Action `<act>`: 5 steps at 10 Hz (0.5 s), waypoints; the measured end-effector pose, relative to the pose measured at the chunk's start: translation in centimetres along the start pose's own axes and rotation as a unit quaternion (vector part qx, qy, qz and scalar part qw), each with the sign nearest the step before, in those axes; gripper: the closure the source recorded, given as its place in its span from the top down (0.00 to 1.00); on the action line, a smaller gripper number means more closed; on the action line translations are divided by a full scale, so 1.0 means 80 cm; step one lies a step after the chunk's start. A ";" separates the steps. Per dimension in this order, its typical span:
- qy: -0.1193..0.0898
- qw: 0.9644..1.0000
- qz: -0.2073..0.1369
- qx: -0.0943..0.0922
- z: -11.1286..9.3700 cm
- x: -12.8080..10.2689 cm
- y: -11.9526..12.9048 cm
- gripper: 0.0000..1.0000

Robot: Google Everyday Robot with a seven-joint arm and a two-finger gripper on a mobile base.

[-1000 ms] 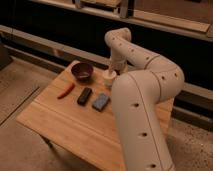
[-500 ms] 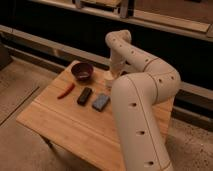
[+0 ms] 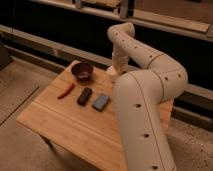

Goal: Pick up the ceramic cup

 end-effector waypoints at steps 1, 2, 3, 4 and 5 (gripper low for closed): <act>-0.007 1.000 0.004 -0.003 -0.009 -0.002 -0.004 0.00; -0.016 1.000 0.009 -0.008 -0.021 -0.004 -0.009 0.00; -0.022 1.000 0.011 -0.012 -0.030 -0.005 -0.012 0.00; -0.034 0.999 0.014 -0.018 -0.045 -0.007 -0.016 0.00; -0.041 0.999 0.015 -0.022 -0.055 -0.007 -0.017 0.00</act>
